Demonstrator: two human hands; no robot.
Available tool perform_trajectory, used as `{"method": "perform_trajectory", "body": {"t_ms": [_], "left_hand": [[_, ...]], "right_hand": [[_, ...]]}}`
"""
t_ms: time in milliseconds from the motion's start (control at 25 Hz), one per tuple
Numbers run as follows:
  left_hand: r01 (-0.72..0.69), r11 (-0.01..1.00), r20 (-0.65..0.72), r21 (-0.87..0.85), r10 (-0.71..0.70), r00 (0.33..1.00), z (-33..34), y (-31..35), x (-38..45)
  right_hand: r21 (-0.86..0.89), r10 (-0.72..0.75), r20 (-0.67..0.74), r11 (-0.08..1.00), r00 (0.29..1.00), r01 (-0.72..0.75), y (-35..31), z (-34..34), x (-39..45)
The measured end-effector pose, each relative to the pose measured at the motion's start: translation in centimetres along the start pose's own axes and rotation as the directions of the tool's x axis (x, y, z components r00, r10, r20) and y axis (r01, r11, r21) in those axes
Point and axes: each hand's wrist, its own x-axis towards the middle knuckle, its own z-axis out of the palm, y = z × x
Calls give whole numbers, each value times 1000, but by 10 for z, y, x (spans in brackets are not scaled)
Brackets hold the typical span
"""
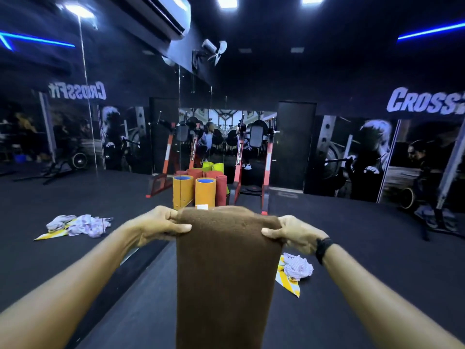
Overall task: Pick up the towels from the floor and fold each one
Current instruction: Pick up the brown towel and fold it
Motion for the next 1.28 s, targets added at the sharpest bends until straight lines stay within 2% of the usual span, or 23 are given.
{"method": "perform_trajectory", "body": {"t_ms": [80, 160, 280, 360, 440, 480, 560, 640, 760, 800, 880, 920, 1000, 1120, 1200, 1240, 1280], "left_hand": [[33, 989, -26, -144, -37, 999, 4, -11, 2], [56, 976, -63, -211, -70, 996, 7, -5, 6], [-112, 936, -138, -334, 69, 988, 3, 12, 11], [-114, 977, -88, -180, 99, 991, 1, 17, 10], [9, 1000, -37, 25, -8, 999, 5, 5, 9], [60, 997, -36, 53, -58, 998, 7, -3, 10], [140, 989, -14, 46, -139, 990, 10, -13, 12], [142, 990, 6, -16, -142, 990, 13, -12, 11], [-64, 951, -105, -303, 34, 994, 13, -3, 15], [-94, 950, -113, -297, 63, 992, 13, -2, 16], [-10, 996, -42, -90, 6, 999, 14, -6, 16], [50, 999, -10, 4, -50, 999, 14, -10, 16], [130, 991, 31, 37, -131, 991, 14, -17, 16], [133, 989, 25, -64, -132, 991, 17, -12, 12], [-1, 959, -26, -285, -7, 1000, 16, -7, 14], [-60, 935, -18, -349, 58, 998, 14, -4, 13], [-71, 943, 13, -324, 80, 997, 12, -2, 13]], "right_hand": [[126, 16, -63, 992, 998, -8, 9, 4, 4], [162, 22, -94, 987, 995, -7, -3, 3, 3], [233, -120, -98, 962, 988, 140, -29, -7, 2], [170, -134, -48, 976, 990, 140, -36, -8, -1], [90, -51, -16, 995, 999, 53, -24, -1, -4], [98, -20, -21, 995, 1000, 22, -16, 3, -3], [124, 30, -49, 992, 998, -24, -4, 10, -1], [125, 50, -60, 991, 997, -42, -8, 11, -3], [300, -102, -98, 946, 990, 127, -20, -5, 2], [254, -116, -84, 958, 990, 134, -24, -7, 1], [24, -40, -37, 999, 999, 41, -17, -5, -1], [-35, 7, -34, 999, 999, -8, -11, -3, -2], [-22, 51, -45, 998, 998, -52, -2, -1, -1], [56, 50, -74, 997, 996, -46, -3, -1, 2], [225, -52, -81, 972, 995, 69, -7, -8, 7], [268, -74, -52, 960, 996, 85, -9, -12, 7], [222, -59, -8, 973, 998, 59, -11, -13, 7]]}}
